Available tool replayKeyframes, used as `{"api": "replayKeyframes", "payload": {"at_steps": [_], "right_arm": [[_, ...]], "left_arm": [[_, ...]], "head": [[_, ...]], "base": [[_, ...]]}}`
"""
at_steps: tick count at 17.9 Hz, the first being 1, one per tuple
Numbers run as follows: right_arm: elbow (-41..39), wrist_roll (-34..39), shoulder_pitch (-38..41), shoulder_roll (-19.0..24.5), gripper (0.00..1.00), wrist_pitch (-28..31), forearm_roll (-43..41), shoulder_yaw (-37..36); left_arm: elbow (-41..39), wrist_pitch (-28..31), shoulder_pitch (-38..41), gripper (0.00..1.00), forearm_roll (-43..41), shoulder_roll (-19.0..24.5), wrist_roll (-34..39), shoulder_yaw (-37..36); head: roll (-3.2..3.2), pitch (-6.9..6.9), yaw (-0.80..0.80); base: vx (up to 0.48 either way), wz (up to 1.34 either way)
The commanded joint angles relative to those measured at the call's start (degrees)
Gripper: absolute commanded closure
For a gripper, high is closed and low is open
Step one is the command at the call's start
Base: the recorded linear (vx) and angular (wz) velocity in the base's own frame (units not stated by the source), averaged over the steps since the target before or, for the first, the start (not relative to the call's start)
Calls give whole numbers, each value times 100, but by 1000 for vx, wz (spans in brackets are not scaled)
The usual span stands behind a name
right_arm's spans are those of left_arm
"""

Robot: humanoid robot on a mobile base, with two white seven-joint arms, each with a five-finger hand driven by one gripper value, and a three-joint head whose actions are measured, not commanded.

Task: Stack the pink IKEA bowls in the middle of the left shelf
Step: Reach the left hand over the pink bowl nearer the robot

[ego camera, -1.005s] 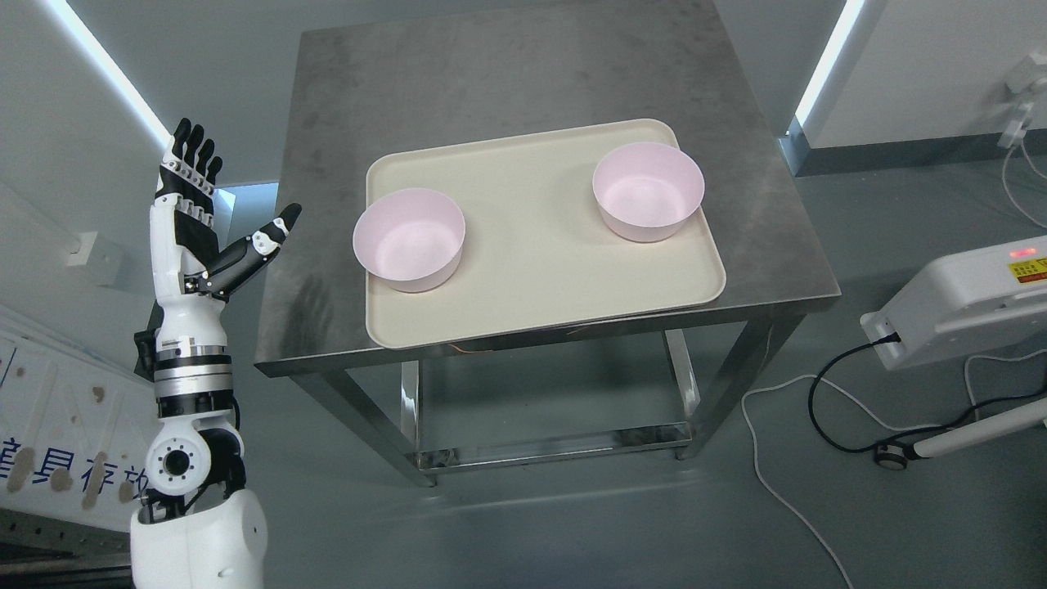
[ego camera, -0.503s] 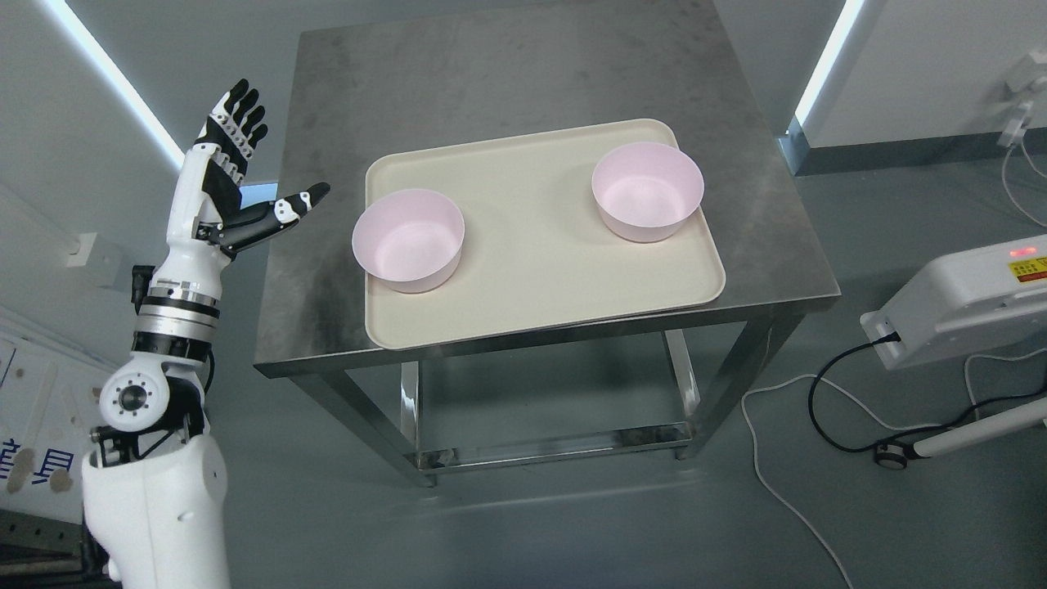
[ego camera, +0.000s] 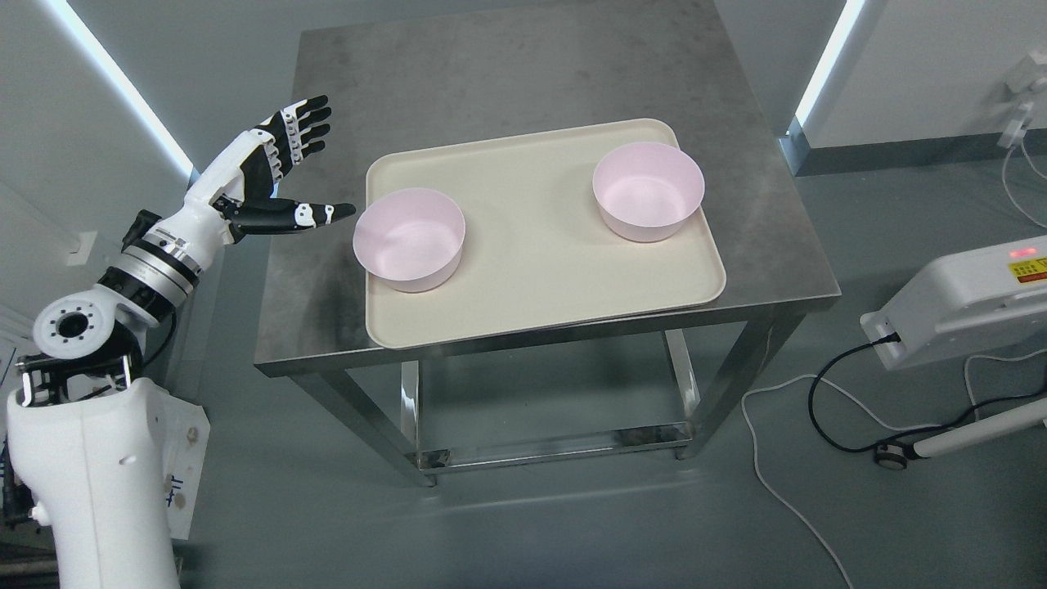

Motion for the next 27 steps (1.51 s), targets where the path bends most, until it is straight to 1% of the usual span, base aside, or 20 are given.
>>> {"api": "replayKeyframes", "payload": {"at_steps": [1,2,3,4,5,6,8,20,22,24,27], "right_arm": [[0,-1,-2,-100,0,4,0,0],[0,-1,-2,-100,0,4,0,0],[0,-1,-2,-100,0,4,0,0],[0,-1,-2,-100,0,4,0,0],[0,-1,-2,-100,0,4,0,0],[0,-1,-2,-100,0,4,0,0],[0,-1,-2,-100,0,4,0,0],[0,-1,7,-100,0,4,0,0],[0,-1,7,-100,0,4,0,0],[0,-1,-2,-100,0,4,0,0],[0,-1,-2,-100,0,4,0,0]], "left_arm": [[109,496,-647,8,-115,227,-207,-751],[73,637,-657,9,-150,122,-198,-1102],[82,647,-622,9,-298,120,-172,-1401],[82,647,-596,9,-578,94,-154,-1491],[82,647,-552,6,-955,68,-119,-1466],[73,647,-526,1,-1028,7,-67,-1439],[-102,673,-394,1,-1020,-230,66,-1159],[-120,664,-481,0,-1011,-196,-13,-1035],[-138,664,-534,2,-1020,-196,-153,-1105],[-138,664,-552,7,-1038,-196,-338,-1219],[-94,664,-648,12,-1300,-30,-356,-1263]], "head": [[0,0,0],[0,0,0],[0,0,0],[0,0,0],[0,0,0],[0,0,0],[0,0,0],[0,0,0],[0,0,0],[0,0,0],[0,0,0]], "base": [[0,0],[0,0],[0,0],[0,0],[0,0],[0,-12],[0,-6],[0,0],[0,0],[0,0],[0,0]]}}
